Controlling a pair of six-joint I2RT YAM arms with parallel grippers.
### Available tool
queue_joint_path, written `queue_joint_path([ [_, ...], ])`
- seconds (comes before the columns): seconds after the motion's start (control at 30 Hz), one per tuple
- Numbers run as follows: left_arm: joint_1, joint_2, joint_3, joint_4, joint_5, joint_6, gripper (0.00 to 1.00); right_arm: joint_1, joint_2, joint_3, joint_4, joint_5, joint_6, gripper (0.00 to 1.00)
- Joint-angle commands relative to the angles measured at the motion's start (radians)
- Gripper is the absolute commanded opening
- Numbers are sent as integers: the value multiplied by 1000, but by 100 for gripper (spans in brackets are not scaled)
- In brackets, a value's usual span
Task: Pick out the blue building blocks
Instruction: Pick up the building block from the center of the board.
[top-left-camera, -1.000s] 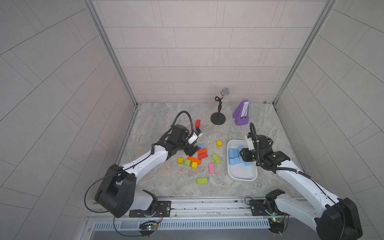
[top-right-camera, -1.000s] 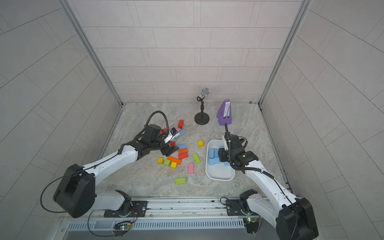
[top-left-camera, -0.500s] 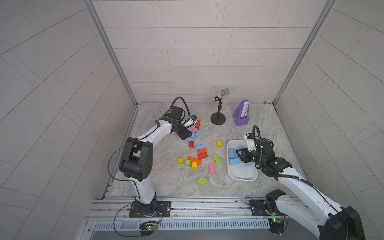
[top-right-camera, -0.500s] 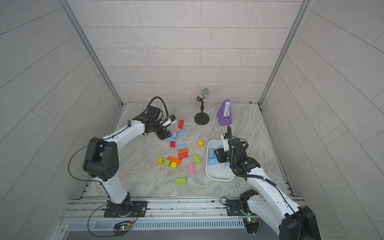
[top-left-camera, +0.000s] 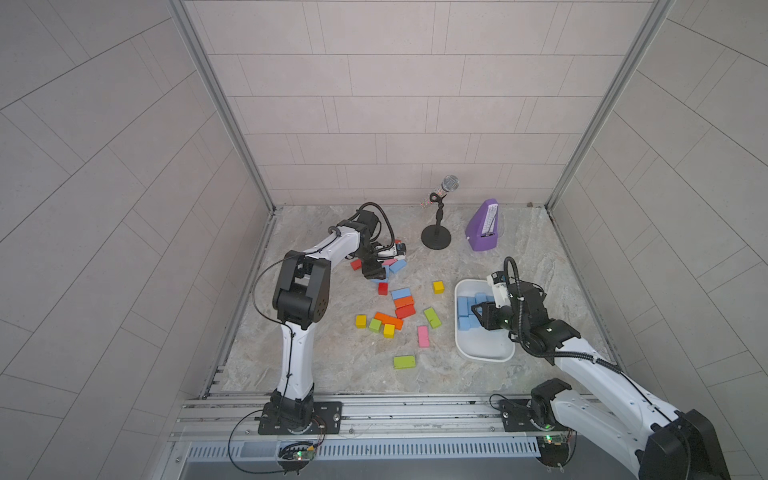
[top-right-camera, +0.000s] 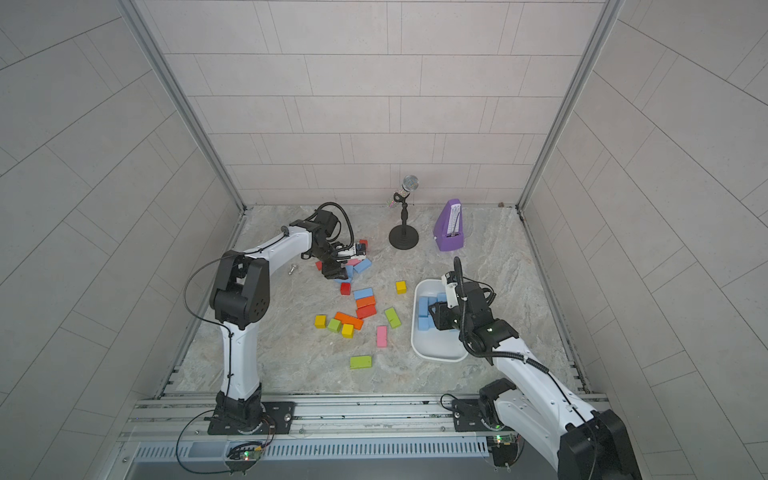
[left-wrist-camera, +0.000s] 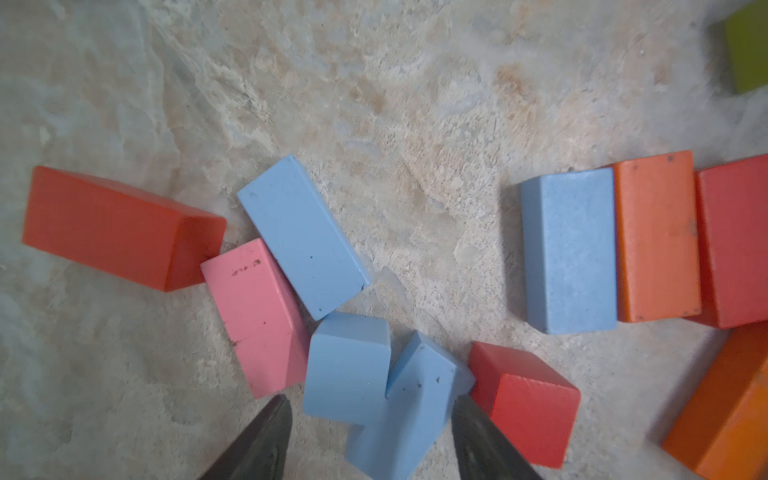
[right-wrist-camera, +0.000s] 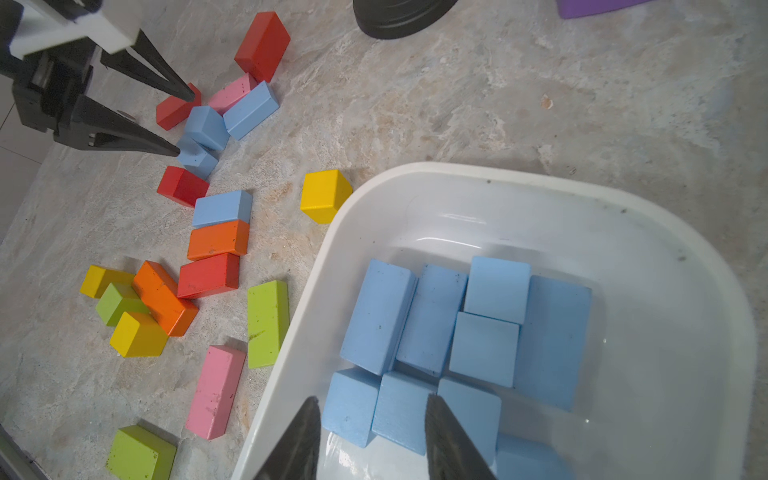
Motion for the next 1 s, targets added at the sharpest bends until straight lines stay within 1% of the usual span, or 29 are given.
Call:
queue_joint_path([
  [0.0,-9,24,34,-55,2,70,66,-2,-3,-10,27,2,0,43],
  [0.03,-10,33,40,-56,1,67,65,-2,1,-11,29,1,0,43],
  [0.13,-13,46,47,-55,14,62,58,-2,9,-13,32,-1,3,40],
  [0.33,-26,63,51,-47,13,67,53,-2,15,-8,37,-5,11,36],
  [0.53,-26,69,55,-50,-8,61,30,-2,1,-8,32,4,12,34],
  [0.63,-26,52,52,-61,-27,60,23,-2,5,-9,31,19,11,34],
  [0.8,-27,-35,-12,-65,5,58,20,-2,19,10,38,-19,29,35],
  [0.9,-26,-126,-90,-40,44,34,19,0,25,17,71,-72,66,36],
  [0.97,-26,-203,-162,-9,72,10,19,8,36,15,117,-117,105,39],
])
